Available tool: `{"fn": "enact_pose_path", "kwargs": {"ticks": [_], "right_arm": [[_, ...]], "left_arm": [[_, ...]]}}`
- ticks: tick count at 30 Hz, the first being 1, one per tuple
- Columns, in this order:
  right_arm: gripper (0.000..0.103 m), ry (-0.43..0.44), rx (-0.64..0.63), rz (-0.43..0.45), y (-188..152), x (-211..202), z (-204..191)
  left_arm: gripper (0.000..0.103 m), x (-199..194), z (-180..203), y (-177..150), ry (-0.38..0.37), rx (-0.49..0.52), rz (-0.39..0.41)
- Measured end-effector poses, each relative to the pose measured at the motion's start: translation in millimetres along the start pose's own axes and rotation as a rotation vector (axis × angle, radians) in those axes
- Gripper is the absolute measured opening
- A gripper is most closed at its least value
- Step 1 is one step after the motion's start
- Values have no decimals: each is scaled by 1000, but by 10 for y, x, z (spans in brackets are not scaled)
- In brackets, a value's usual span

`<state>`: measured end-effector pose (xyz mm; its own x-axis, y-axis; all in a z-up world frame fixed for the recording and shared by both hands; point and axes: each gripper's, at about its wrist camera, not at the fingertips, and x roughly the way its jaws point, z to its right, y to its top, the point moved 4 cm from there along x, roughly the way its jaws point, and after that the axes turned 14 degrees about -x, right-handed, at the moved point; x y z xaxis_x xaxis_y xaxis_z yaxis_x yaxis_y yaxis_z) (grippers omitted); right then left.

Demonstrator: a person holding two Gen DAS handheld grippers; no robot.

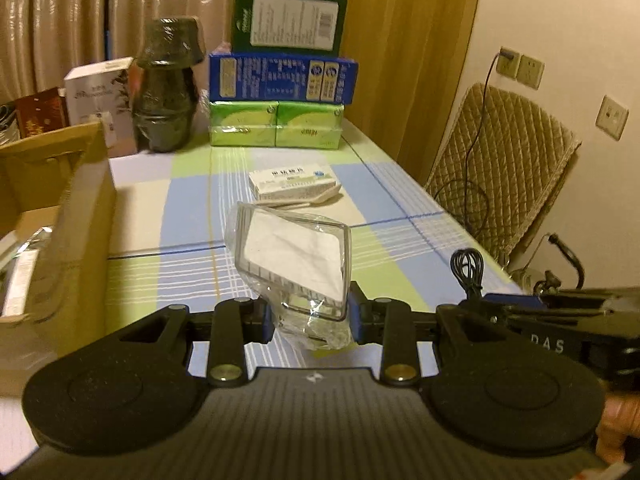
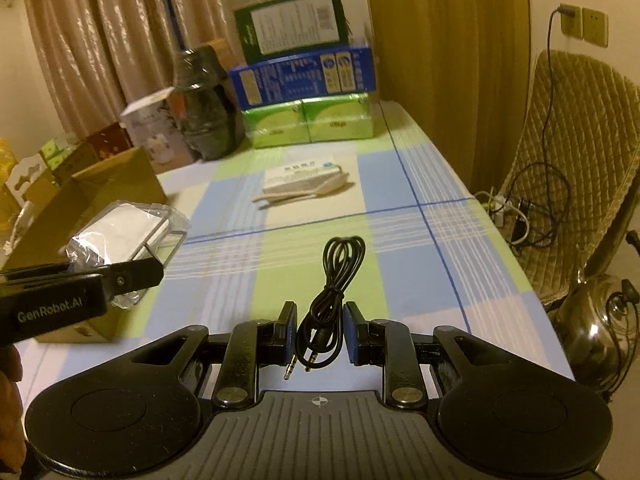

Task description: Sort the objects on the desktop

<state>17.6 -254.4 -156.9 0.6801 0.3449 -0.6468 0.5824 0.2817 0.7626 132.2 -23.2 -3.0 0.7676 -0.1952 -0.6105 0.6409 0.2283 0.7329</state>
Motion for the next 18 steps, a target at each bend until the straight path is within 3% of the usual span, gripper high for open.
{"fn": "enact_pose_path", "kwargs": {"ticks": [9, 18], "right_arm": [[22, 25, -59, 45, 55, -453, -362], [22, 49, -115, 38, 35, -528, -722]], "left_arm": [[29, -748, -81, -49, 28, -15, 39], [29, -1254, -286, -118, 76, -40, 76]]}}
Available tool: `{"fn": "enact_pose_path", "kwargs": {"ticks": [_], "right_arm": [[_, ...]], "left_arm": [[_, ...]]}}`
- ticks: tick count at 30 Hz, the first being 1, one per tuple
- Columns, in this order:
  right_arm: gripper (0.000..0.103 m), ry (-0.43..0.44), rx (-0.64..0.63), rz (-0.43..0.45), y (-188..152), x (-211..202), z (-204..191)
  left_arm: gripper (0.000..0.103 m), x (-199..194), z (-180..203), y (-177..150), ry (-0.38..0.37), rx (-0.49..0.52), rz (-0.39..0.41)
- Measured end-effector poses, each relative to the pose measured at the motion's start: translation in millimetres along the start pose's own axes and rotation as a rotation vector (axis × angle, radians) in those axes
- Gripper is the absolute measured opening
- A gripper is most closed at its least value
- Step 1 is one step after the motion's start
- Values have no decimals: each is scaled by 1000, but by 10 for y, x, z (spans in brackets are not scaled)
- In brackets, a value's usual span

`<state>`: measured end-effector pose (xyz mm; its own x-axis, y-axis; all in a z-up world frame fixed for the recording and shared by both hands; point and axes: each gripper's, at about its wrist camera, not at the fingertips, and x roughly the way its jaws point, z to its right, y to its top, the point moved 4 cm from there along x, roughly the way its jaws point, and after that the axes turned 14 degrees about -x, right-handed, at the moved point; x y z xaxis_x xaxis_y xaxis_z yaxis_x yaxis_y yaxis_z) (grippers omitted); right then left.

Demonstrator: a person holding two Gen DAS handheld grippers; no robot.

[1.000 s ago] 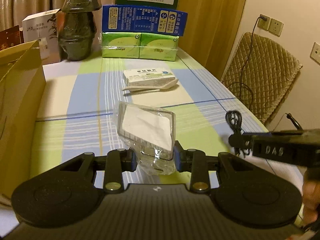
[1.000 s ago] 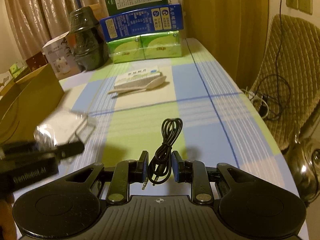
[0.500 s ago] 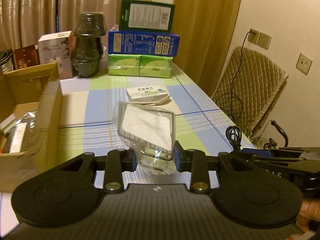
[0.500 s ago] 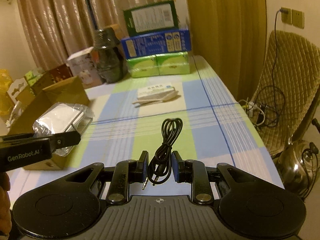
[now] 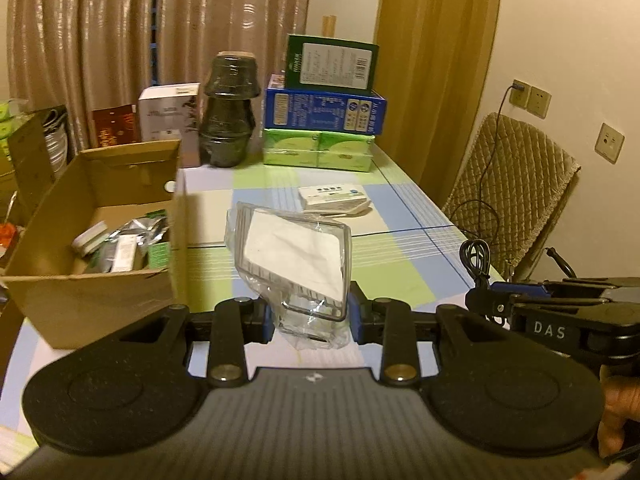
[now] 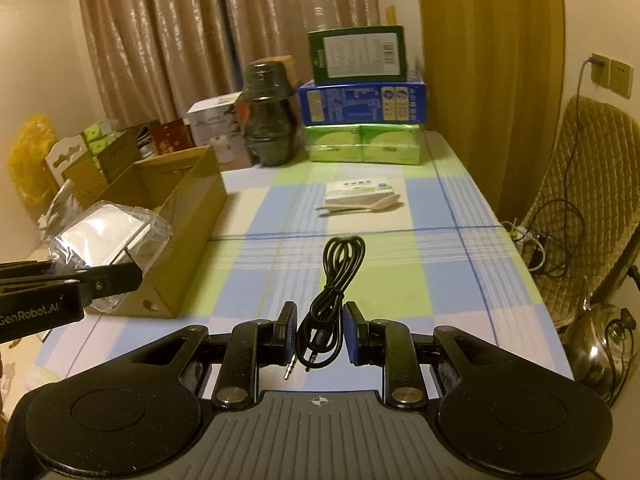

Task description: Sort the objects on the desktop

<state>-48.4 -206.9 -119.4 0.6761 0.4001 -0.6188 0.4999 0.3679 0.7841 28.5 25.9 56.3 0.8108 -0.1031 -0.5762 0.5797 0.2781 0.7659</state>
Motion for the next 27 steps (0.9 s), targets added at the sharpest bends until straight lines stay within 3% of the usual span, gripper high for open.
{"fn": "enact_pose_path", "kwargs": {"ticks": [15, 27], "right_arm": [[22, 105, -50, 8, 139, 174, -473], [22, 255, -153, 38, 590, 548, -1262]], "left_arm": [[29, -302, -503, -14, 96, -48, 30], [29, -485, -1172, 186, 212, -88, 72]]}}
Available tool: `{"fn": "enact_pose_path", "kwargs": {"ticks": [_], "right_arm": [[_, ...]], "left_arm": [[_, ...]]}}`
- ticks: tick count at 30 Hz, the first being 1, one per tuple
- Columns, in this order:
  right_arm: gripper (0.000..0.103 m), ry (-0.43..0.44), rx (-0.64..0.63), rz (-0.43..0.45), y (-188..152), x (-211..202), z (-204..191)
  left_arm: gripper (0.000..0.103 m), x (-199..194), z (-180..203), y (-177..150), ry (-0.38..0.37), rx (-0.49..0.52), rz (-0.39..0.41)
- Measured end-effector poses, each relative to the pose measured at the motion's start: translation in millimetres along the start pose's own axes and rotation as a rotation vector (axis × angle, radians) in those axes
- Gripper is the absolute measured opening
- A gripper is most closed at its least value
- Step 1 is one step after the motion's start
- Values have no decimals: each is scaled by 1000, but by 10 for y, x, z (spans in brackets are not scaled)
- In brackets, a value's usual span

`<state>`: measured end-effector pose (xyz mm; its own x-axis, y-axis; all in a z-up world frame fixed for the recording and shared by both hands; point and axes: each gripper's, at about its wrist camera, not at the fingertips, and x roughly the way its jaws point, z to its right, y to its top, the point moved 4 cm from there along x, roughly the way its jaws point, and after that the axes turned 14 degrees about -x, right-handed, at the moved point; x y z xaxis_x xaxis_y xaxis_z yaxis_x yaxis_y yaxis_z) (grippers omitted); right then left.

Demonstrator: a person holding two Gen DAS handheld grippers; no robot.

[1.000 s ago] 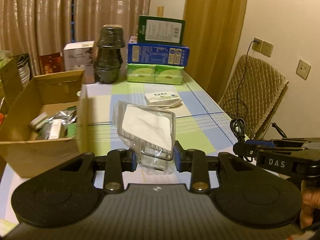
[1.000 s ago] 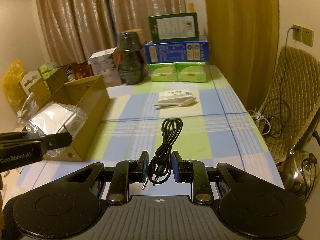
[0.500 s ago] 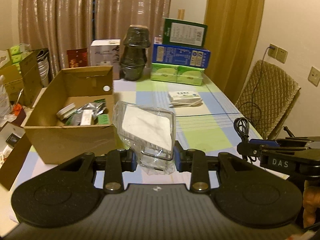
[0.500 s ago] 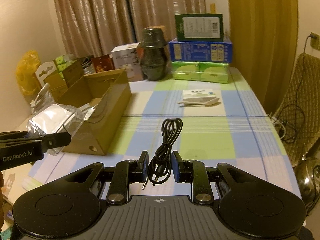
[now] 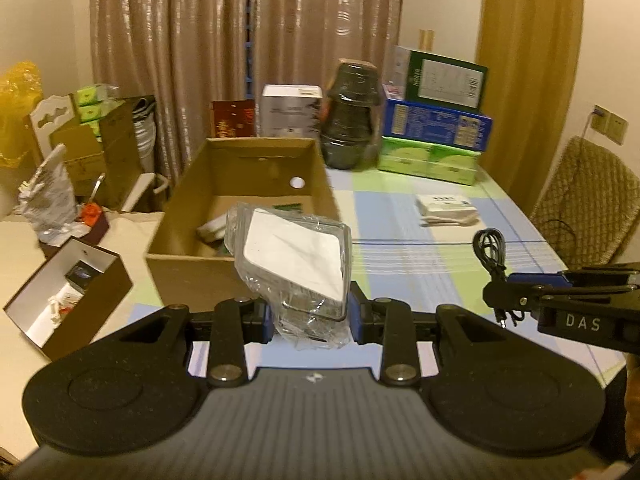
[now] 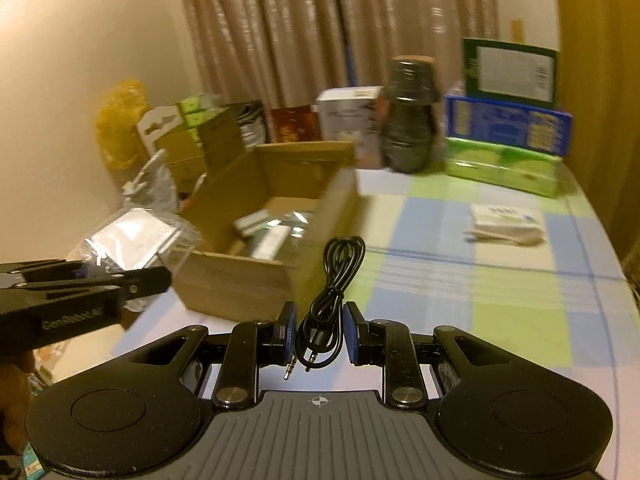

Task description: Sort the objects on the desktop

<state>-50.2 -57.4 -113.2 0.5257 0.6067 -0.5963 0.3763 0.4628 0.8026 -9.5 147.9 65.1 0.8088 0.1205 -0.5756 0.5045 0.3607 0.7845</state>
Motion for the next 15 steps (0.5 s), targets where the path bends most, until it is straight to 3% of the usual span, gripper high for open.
{"fn": "enact_pose_path", "kwargs": {"ticks": [15], "right_arm": [[22, 81, -45, -21, 405, 672, -180]], "left_arm": [[29, 310, -471, 381, 39, -20, 18]]}}
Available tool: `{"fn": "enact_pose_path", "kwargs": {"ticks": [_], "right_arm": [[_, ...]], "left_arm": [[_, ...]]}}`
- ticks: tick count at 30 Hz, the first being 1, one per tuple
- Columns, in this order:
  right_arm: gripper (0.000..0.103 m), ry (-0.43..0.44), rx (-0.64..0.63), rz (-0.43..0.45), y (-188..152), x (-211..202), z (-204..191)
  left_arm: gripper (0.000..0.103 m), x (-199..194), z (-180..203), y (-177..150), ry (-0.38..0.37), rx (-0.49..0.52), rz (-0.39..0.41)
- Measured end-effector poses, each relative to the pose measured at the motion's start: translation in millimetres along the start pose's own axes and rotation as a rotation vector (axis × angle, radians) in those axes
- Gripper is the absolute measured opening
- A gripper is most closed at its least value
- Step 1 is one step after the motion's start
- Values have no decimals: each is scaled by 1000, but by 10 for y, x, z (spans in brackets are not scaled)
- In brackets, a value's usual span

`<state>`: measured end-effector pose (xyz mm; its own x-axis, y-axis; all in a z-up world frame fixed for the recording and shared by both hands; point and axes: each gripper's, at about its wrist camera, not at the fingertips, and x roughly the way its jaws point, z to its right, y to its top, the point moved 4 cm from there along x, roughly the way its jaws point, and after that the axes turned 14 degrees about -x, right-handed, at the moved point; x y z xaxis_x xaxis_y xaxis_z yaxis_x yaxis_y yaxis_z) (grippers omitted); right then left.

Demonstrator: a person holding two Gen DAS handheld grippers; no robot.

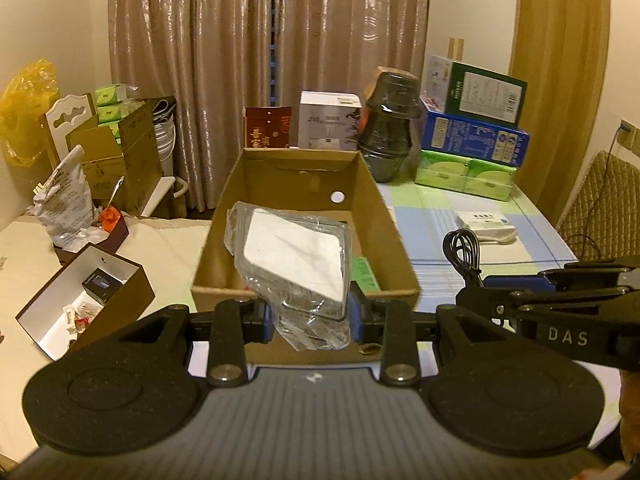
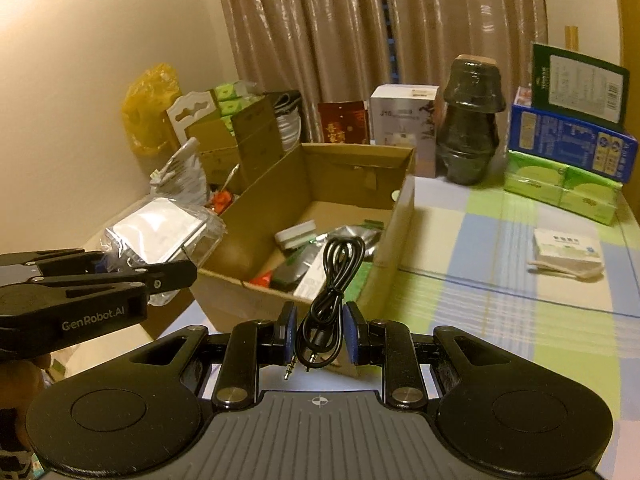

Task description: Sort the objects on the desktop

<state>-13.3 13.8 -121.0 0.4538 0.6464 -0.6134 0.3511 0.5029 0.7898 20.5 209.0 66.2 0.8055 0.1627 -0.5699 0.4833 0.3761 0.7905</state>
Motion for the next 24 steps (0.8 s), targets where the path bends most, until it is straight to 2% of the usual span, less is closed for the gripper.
{"fn": "enact_pose_path", "kwargs": {"ticks": [20, 24], "right_arm": [[22, 36, 1, -11, 469, 734, 212], [22, 40, 27, -15, 483, 823, 284]], "left_arm": [[29, 766, -180, 446, 7, 29, -25], [35, 938, -211, 474, -16, 16, -16]]}}
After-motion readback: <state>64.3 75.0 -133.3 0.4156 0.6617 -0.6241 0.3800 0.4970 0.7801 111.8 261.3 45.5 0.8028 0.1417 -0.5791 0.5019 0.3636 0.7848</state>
